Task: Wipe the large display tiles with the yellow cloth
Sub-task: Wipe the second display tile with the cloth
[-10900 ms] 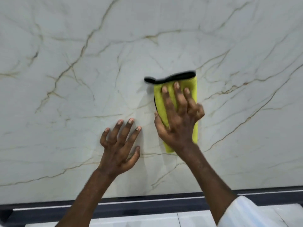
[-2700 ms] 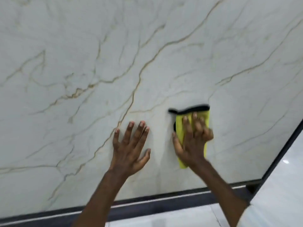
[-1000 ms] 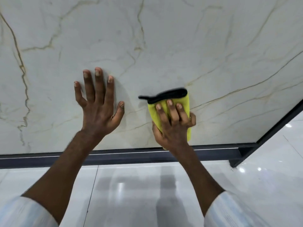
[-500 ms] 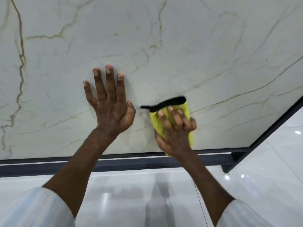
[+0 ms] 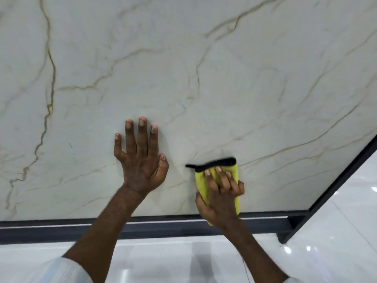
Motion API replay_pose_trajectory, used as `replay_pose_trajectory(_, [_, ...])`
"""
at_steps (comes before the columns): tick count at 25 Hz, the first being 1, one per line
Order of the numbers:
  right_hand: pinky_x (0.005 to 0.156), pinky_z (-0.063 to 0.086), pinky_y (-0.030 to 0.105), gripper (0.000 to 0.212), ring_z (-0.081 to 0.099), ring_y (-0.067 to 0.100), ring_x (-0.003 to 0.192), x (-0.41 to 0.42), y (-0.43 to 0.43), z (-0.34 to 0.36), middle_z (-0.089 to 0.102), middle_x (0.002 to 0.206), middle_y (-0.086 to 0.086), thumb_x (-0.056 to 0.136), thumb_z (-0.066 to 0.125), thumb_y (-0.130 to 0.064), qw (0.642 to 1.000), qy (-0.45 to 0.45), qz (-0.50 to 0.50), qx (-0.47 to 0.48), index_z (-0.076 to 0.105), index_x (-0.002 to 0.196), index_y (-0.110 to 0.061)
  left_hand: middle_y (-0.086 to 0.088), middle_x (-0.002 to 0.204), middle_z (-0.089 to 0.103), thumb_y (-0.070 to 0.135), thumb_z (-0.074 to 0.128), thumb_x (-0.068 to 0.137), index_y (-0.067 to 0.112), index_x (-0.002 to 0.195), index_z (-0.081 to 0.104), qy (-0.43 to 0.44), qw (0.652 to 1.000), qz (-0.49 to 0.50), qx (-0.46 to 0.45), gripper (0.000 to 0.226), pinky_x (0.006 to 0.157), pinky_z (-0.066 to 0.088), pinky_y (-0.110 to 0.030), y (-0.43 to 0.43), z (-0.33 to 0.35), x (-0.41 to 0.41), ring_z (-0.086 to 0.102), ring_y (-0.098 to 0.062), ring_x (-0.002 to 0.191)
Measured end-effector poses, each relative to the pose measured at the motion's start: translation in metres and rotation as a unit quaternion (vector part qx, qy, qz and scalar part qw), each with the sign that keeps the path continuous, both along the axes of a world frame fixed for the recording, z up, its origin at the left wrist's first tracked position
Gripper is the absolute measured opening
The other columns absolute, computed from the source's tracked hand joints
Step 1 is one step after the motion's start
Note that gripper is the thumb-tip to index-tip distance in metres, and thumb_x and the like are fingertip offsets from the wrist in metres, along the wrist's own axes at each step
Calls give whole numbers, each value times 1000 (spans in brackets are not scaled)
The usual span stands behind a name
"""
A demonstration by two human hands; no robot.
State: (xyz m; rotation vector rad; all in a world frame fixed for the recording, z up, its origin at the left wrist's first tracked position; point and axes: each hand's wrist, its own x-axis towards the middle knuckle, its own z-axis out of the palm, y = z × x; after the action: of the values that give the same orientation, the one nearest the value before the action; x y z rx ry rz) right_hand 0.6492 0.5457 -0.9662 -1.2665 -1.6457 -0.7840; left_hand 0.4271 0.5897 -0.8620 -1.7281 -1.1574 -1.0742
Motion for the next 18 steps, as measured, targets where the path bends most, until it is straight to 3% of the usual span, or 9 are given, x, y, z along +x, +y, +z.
replay_pose_trajectory(4, [101, 32, 54, 82, 37, 25, 140, -14, 15, 219, 36, 158, -1, 74, 69, -43, 991, 36, 53, 116, 44, 151, -30, -9, 177, -3, 35, 50, 93, 11, 166, 19, 4, 998, -11, -56, 83, 125, 4, -56, -28, 11, -1, 1, -33, 163])
replay_pose_trajectory(6, [99, 35, 56, 79, 40, 25, 139, -8, 22, 296, 44, 157, -1, 74, 71, -40, 984, 64, 43, 160, 51, 149, -26, -7, 177, 7, 37, 55, 94, 17, 162, 33, 5, 999, -31, -24, 74, 121, 12, -54, -38, 52, 1, 14, -32, 161])
replay_pose_trajectory(8, [100, 36, 58, 77, 41, 25, 140, -2, 24, 304, 45, 158, -1, 77, 71, -40, 983, 52, 12, 175, 51, 150, -25, -7, 177, 8, 39, 51, 99, 18, 163, 32, 4, 998, -41, 48, 70, 120, 11, -55, -35, 125, 8, 16, -30, 160])
replay_pose_trajectory(10, [102, 36, 60, 77, 41, 25, 140, 3, 22, 260, 39, 160, -3, 80, 64, -43, 988, 26, -15, 152, 45, 152, -27, -14, 175, 11, 40, 48, 101, 15, 164, 31, -13, 994, -34, 104, 70, 119, 13, -55, -25, 208, 13, 16, -30, 159])
replay_pose_trajectory(13, [94, 42, 65, 74, 42, 27, 137, 4, 12, 206, 36, 160, -4, 78, 61, -44, 994, 42, -28, 98, 47, 149, -27, -16, 173, 12, 40, 44, 102, 11, 165, 30, 11, 994, -7, 108, 71, 118, 17, -58, -7, 273, 11, 19, -33, 159])
replay_pose_trajectory(15, [92, 42, 65, 74, 42, 27, 137, 0, 12, 237, 38, 159, -4, 78, 63, -44, 993, 61, -6, 105, 48, 148, -28, -17, 174, 17, 41, 41, 104, 8, 165, 27, 46, 995, 11, 89, 71, 120, 18, -65, 2, 270, 8, 18, -36, 161])
replay_pose_trajectory(18, [98, 39, 60, 78, 43, 28, 136, -6, 19, 364, 42, 159, -4, 77, 64, -47, 986, 27, 16, 163, 50, 151, -30, -15, 173, 21, 41, 40, 105, 7, 164, 29, 50, 996, 5, 79, 69, 122, 17, -70, 6, 258, 5, 19, -38, 160])
